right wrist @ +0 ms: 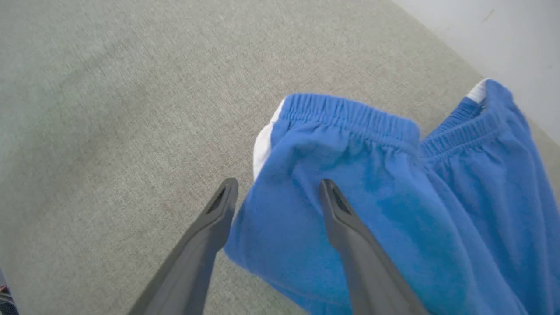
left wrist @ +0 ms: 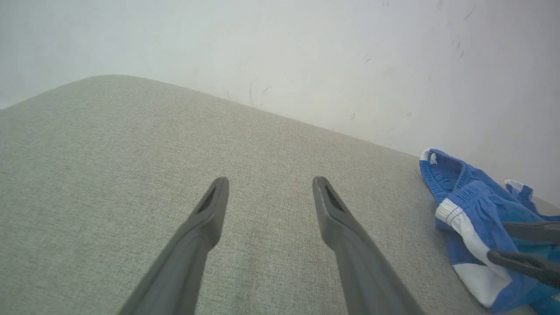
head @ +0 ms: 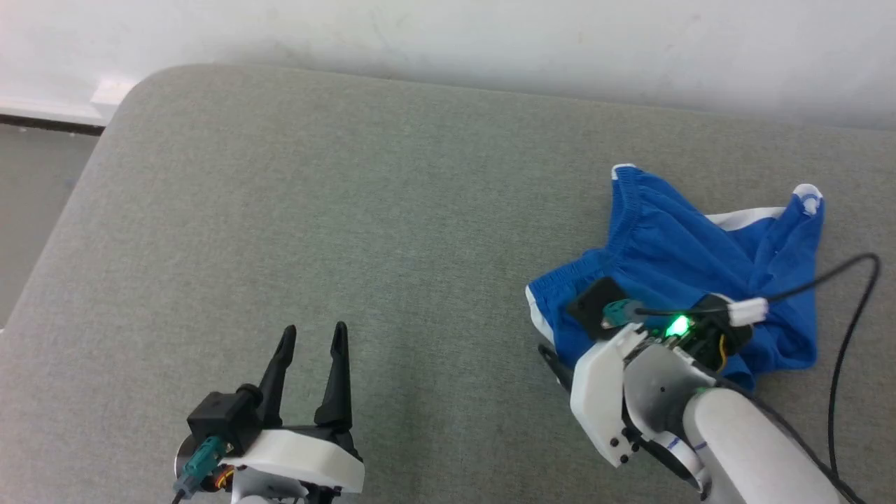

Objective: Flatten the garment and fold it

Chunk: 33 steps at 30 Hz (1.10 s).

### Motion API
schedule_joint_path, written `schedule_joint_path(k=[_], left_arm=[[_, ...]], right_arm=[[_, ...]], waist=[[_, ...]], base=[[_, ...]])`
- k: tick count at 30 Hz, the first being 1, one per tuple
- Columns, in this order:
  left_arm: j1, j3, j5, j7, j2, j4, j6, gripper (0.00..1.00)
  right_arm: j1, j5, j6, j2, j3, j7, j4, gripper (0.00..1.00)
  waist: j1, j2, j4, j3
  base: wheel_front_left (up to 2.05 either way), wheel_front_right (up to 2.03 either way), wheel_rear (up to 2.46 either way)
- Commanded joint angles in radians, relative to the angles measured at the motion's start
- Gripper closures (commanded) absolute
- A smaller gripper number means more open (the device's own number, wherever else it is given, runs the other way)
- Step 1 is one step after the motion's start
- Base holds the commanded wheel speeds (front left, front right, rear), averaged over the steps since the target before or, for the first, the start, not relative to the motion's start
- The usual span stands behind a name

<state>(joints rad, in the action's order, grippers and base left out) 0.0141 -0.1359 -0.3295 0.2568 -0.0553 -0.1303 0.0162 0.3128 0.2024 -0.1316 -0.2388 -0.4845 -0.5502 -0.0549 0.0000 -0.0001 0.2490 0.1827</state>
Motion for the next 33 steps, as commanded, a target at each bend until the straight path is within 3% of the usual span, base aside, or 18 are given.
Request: schedule_joint_path(k=[1,6,7,9,12,17,21,26,27,28,29,33], left_arm=[[0.013,-0.003,-0.009,0.005,0.004,-0.006,0.003,0.0],[0.013,-0.012,-0.014,0.005,0.004,-0.01,0.0,0.0],[0.013,-0.013,-0.016,0.005,0.004,-0.01,-0.001,0.0],[0.014,-0.014,-0.018,0.005,0.004,-0.01,-0.003,0.0],[0.014,-0.012,-0.021,0.005,0.005,-0.008,-0.006,0.0],[0.018,-0.015,-0.03,0.005,0.005,-0.008,-0.008,0.0],[0.027,-0.022,-0.042,0.005,0.005,-0.005,-0.011,0.0],[0.036,-0.019,-0.05,0.005,0.005,-0.009,-0.012,0.0],[0.035,-0.018,-0.051,0.005,0.005,-0.009,-0.012,0.0],[0.034,-0.018,-0.052,0.005,0.005,-0.008,-0.013,0.0],[0.033,-0.017,-0.053,0.005,0.005,-0.008,-0.015,0.0],[0.031,-0.015,-0.056,0.005,0.005,-0.006,-0.016,0.0]], right_arm=[[0.032,0.009,0.001,-0.011,-0.034,-0.017,-0.045,0.0],[0.088,0.009,0.001,-0.015,-0.114,-0.028,-0.202,0.0],[0.098,0.012,0.001,-0.01,-0.123,-0.018,-0.225,0.54],[0.128,0.012,0.001,-0.002,-0.131,0.018,-0.257,1.0],[0.192,0.004,0.001,0.022,-0.135,0.085,-0.273,1.0],[0.319,0.007,0.001,0.094,-0.224,0.195,-0.282,1.0],[0.37,0.09,0.001,0.147,-0.382,0.236,-0.299,1.0],[0.382,0.249,0.001,0.15,-0.609,0.226,-0.336,1.0],[0.384,0.272,0.001,0.141,-0.633,0.224,-0.349,0.75],[0.387,0.291,0.001,0.132,-0.653,0.227,-0.36,0.18],[0.39,0.309,0.001,0.122,-0.665,0.234,-0.366,0.0],[0.407,0.363,0.001,0.087,-0.624,0.308,-0.359,0.0]], waist=[[0.0,0.0001,0.02,0.004],[0.0,0.0001,0.046,0.006],[0.0,0.0001,0.05,0.007],[0.0,0.0001,0.054,0.009],[0.0,0.0001,0.052,0.012],[0.0,0.0001,0.044,0.015],[0.0,0.0001,0.049,0.027],[0.0,0.0001,0.064,0.041],[0.0,0.0001,0.064,0.043],[0.0,0.0001,0.064,0.044],[0.0,0.0001,0.063,0.046],[0.0,0.0001,0.047,0.048]], base=[[0.0,0.0,0.0],[0.0,0.0,0.0],[0.0,0.0,0.0],[0.0,0.0,0.0],[0.0,0.0,0.0],[0.0,0.0,0.0],[0.0,0.0,0.0],[0.0,0.0,0.0],[0.0,0.0,0.0],[0.0,0.0,0.0],[0.0,0.0,0.0],[0.0,0.0,0.0]])
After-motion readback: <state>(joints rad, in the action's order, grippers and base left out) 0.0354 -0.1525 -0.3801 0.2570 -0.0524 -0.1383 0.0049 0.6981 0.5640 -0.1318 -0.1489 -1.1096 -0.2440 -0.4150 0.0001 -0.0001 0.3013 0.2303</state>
